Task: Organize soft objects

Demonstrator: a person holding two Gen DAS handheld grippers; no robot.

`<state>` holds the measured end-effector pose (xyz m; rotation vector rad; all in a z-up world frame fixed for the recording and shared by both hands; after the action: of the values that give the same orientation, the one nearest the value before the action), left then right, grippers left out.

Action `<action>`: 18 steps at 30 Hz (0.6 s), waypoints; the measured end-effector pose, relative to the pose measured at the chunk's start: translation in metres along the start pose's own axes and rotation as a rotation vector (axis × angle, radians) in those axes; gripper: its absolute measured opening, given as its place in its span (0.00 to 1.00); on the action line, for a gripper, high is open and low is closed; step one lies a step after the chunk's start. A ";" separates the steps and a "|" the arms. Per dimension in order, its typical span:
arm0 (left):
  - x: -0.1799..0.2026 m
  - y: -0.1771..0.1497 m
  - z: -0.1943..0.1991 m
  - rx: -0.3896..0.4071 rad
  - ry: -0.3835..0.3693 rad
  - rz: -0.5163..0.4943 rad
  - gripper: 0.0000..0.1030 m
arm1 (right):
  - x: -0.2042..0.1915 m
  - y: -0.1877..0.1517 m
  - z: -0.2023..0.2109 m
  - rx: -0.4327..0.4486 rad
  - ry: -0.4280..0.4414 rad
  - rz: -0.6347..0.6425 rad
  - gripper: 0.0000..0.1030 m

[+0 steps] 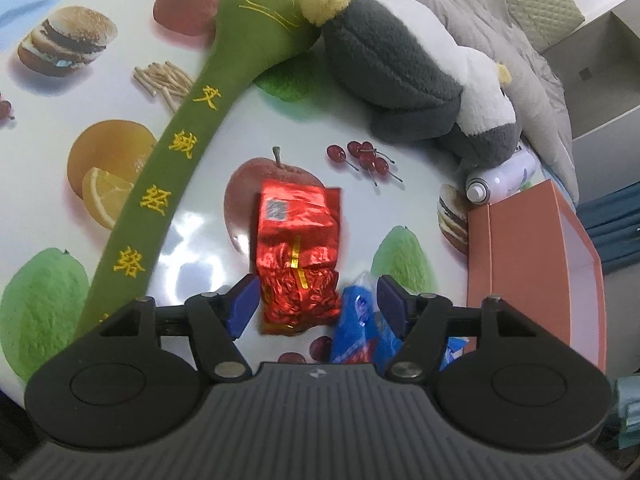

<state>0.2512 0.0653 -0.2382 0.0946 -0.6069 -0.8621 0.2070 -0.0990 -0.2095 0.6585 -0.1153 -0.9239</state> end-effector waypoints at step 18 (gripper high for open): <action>0.027 -0.020 -0.012 0.082 0.164 -0.398 0.68 | 0.027 -0.008 0.021 0.095 -0.156 -0.162 0.16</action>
<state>0.2570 0.0305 -0.2419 0.3667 -0.4756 -1.2004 0.2103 -0.1335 -0.2017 0.6906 -0.2485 -1.1316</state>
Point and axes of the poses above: each gripper's, at about its wrist camera, not at the fingertips, and z roughly against the way its jaws point, x to its right, y to its top, the point moved 7 cm from there along -z, roughly the way its jaws point, and after that the axes turned 1 degree about x, right-handed, at the moved point
